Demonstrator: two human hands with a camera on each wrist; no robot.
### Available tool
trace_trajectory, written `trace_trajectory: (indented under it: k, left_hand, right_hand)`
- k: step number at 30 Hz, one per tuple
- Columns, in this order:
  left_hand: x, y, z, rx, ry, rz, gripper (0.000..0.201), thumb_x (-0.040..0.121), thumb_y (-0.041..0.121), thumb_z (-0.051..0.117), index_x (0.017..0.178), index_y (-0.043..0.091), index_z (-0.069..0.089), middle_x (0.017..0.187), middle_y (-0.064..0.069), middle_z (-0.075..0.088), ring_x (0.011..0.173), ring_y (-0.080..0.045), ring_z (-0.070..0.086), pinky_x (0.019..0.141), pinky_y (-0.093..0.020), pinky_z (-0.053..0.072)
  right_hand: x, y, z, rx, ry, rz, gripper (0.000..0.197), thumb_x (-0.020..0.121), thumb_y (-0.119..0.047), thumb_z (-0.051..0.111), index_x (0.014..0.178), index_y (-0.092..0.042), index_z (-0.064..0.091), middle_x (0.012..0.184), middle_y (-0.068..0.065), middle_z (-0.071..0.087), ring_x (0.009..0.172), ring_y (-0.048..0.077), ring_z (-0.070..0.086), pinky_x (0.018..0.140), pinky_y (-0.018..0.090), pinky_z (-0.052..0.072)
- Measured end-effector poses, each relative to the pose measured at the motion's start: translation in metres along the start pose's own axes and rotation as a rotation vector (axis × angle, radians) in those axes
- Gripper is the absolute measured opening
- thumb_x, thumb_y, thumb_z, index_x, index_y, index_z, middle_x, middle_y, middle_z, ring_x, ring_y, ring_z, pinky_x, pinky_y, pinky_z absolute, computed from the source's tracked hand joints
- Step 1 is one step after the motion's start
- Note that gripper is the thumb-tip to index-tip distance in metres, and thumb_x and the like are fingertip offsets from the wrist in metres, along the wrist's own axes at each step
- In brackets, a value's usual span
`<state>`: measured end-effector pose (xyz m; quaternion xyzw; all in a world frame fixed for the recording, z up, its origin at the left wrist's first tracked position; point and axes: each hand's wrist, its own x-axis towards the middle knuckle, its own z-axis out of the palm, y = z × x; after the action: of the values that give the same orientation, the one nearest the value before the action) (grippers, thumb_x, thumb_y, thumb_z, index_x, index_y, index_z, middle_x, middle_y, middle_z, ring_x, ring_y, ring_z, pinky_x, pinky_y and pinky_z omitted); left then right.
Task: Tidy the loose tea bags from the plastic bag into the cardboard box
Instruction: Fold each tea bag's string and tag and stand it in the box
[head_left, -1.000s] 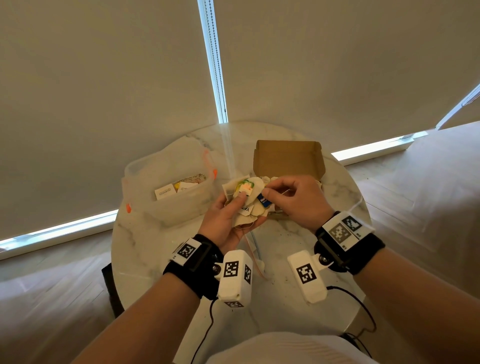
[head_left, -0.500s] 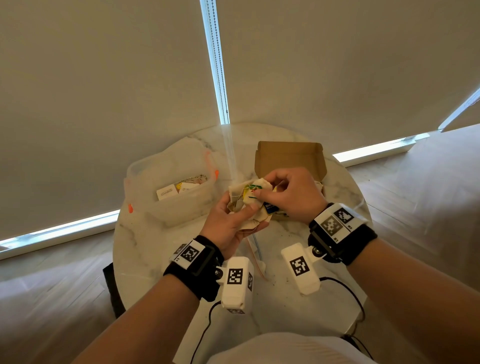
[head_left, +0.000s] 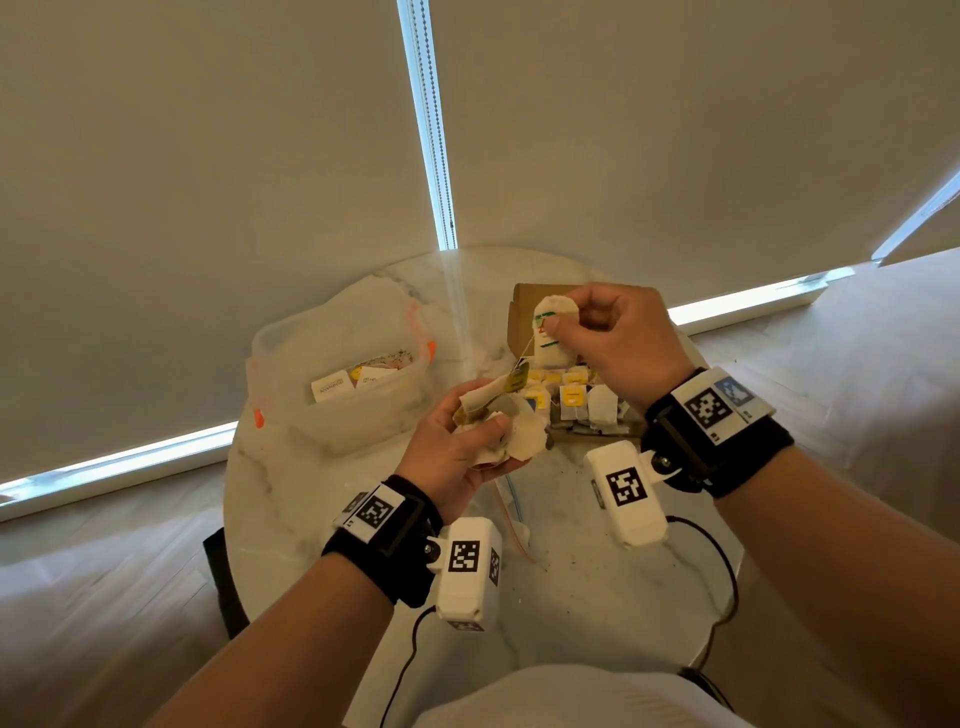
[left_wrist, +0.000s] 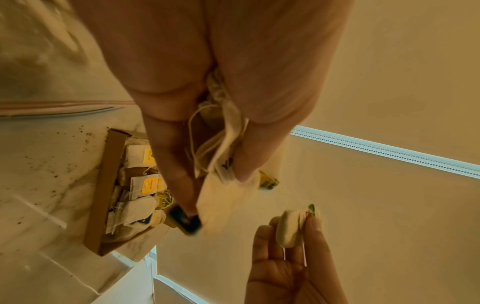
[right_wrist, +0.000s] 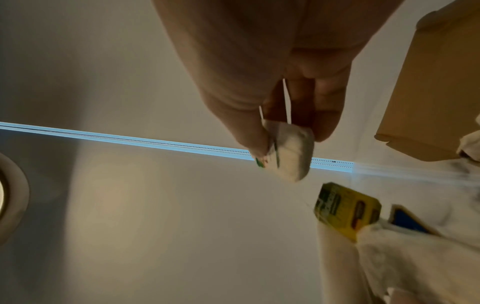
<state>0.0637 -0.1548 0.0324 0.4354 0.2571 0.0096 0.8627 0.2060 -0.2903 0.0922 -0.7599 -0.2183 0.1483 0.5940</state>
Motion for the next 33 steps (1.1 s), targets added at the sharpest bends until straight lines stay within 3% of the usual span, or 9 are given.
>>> trace_trajectory:
  k: [3, 6, 8, 10, 15, 19, 24, 29, 33]
  left_hand:
    - [0.0, 0.001, 0.001, 0.005, 0.003, -0.015, 0.037, 0.088, -0.006, 0.061, 0.112, 0.022, 0.064, 0.117, -0.011, 0.067, 0.106, -0.035, 0.067, 0.069, -0.041, 0.058]
    - [0.001, 0.003, 0.003, 0.008, 0.012, -0.025, 0.035, 0.09, -0.006, 0.06, 0.11, 0.022, 0.064, 0.115, -0.01, 0.067, 0.103, -0.032, 0.067, 0.066, -0.039, 0.058]
    - [0.001, 0.004, 0.003, 0.006, 0.015, -0.029, 0.034, 0.09, -0.006, 0.06, 0.108, 0.022, 0.065, 0.113, -0.009, 0.068, 0.101, -0.031, 0.068, 0.066, -0.038, 0.058]
    - [0.001, 0.005, 0.003, -0.003, 0.022, -0.03, 0.033, 0.09, -0.005, 0.06, 0.106, 0.023, 0.066, 0.111, -0.008, 0.069, 0.1, -0.032, 0.068, 0.065, -0.038, 0.058]
    - [0.004, 0.007, 0.004, -0.035, 0.049, -0.053, 0.027, 0.091, -0.004, 0.06, 0.105, 0.018, 0.066, 0.105, -0.008, 0.07, 0.084, -0.026, 0.074, 0.062, -0.037, 0.058]
    - [0.005, 0.006, 0.004, -0.005, 0.061, -0.076, 0.026, 0.091, -0.002, 0.061, 0.107, 0.018, 0.066, 0.107, -0.01, 0.069, 0.087, -0.027, 0.072, 0.061, -0.036, 0.058]
    - [0.002, 0.003, 0.007, 0.07, 0.042, -0.119, 0.027, 0.091, -0.002, 0.061, 0.102, 0.02, 0.068, 0.102, -0.007, 0.07, 0.085, -0.026, 0.07, 0.06, -0.034, 0.057]
    - [0.0, 0.003, 0.009, 0.134, 0.047, -0.099, 0.031, 0.092, 0.001, 0.061, 0.114, 0.022, 0.063, 0.115, -0.011, 0.066, 0.093, -0.028, 0.068, 0.062, -0.035, 0.057]
    - [0.002, 0.004, 0.007, 0.115, 0.039, -0.043, 0.064, 0.089, -0.003, 0.063, 0.138, 0.034, 0.045, 0.127, -0.009, 0.061, 0.102, -0.029, 0.067, 0.063, -0.037, 0.057]
  right_hand:
    - [0.003, -0.002, 0.001, -0.037, 0.008, -0.006, 0.013, 0.087, -0.015, 0.072, 0.1, -0.011, 0.073, 0.089, 0.001, 0.076, 0.081, 0.016, 0.072, 0.075, 0.032, 0.06]
    - [0.006, 0.002, 0.003, -0.099, 0.018, -0.008, 0.012, 0.087, -0.017, 0.072, 0.097, -0.01, 0.073, 0.085, 0.004, 0.075, 0.069, 0.012, 0.069, 0.062, 0.025, 0.057]
    - [0.008, 0.007, 0.003, -0.151, 0.021, -0.013, 0.01, 0.087, -0.021, 0.073, 0.092, -0.012, 0.074, 0.081, 0.005, 0.074, 0.065, 0.016, 0.067, 0.059, 0.027, 0.055]
    - [0.01, 0.013, 0.002, -0.211, 0.022, -0.005, 0.008, 0.086, -0.024, 0.074, 0.089, -0.016, 0.073, 0.079, 0.005, 0.073, 0.069, 0.023, 0.068, 0.063, 0.033, 0.056]
    - [-0.002, 0.021, 0.002, -0.259, -0.066, -0.022, 0.014, 0.087, -0.019, 0.072, 0.097, -0.026, 0.066, 0.087, -0.004, 0.069, 0.075, 0.018, 0.066, 0.063, 0.028, 0.055]
    - [-0.011, 0.019, 0.009, -0.36, -0.065, -0.213, 0.016, 0.086, -0.011, 0.07, 0.089, -0.025, 0.064, 0.082, -0.008, 0.066, 0.077, 0.008, 0.064, 0.069, 0.024, 0.055]
    - [0.001, 0.02, 0.011, -0.396, -0.016, -0.246, 0.015, 0.085, -0.001, 0.066, 0.084, -0.016, 0.069, 0.079, -0.004, 0.069, 0.077, 0.015, 0.067, 0.074, 0.032, 0.058]
    - [-0.003, 0.01, 0.019, -0.45, -0.278, -0.234, 0.012, 0.09, -0.01, 0.066, 0.097, -0.018, 0.07, 0.09, -0.005, 0.07, 0.083, 0.008, 0.066, 0.076, 0.021, 0.055]
    - [-0.006, 0.005, 0.023, -0.471, -0.458, -0.192, 0.012, 0.093, -0.014, 0.064, 0.104, -0.016, 0.068, 0.092, -0.004, 0.072, 0.082, 0.005, 0.066, 0.073, 0.013, 0.051]
